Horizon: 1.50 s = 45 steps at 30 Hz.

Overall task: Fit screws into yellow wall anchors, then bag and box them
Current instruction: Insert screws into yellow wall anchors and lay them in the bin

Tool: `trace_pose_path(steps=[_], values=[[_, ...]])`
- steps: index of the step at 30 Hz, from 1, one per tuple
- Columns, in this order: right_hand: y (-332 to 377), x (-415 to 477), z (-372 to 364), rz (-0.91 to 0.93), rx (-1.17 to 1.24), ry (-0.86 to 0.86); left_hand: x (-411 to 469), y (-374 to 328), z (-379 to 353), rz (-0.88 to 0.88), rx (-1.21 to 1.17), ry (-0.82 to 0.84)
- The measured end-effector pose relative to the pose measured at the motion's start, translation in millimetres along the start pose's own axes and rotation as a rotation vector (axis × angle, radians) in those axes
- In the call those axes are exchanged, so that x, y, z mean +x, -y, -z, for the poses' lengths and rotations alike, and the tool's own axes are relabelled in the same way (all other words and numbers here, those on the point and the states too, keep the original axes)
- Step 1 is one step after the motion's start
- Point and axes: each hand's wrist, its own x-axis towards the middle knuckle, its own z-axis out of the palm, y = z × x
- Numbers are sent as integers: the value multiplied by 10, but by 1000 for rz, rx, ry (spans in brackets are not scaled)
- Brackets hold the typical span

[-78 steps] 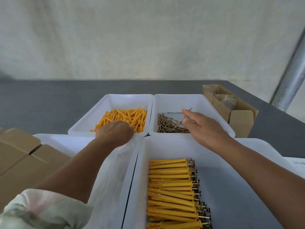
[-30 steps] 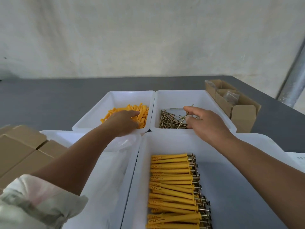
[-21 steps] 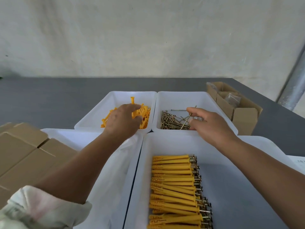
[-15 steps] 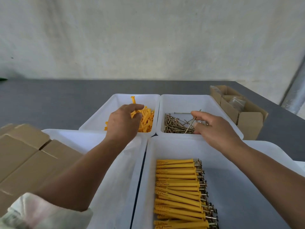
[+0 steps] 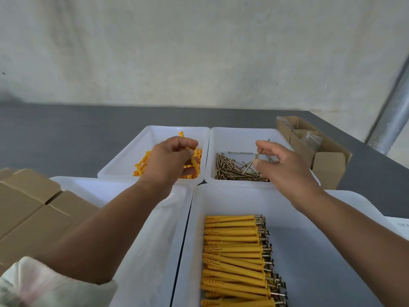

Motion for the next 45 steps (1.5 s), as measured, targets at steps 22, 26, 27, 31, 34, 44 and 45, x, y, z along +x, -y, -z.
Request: trace_pose_path(steps=[22,26,27,31,34,44,45], values=[[158,-105,-24,249,-188,125,-121,56,-159,73,20,399],[182,-117,-4,335,-487,99,-110,66,-157,76,19,407],[180,-114,3,352,-523,91,-110,66,-158,77,17,405],[168,-107,39,397,-581,45,-114,65,-159,71,28,406],[160,-105,55,424,-606,36,-117,68,-152,67,64,406],[208,-128,78,452,-639,39,-127,52,-172,68,126,429],[210,-132,76,455,-644,41,-133,49,-175,65,131,429]])
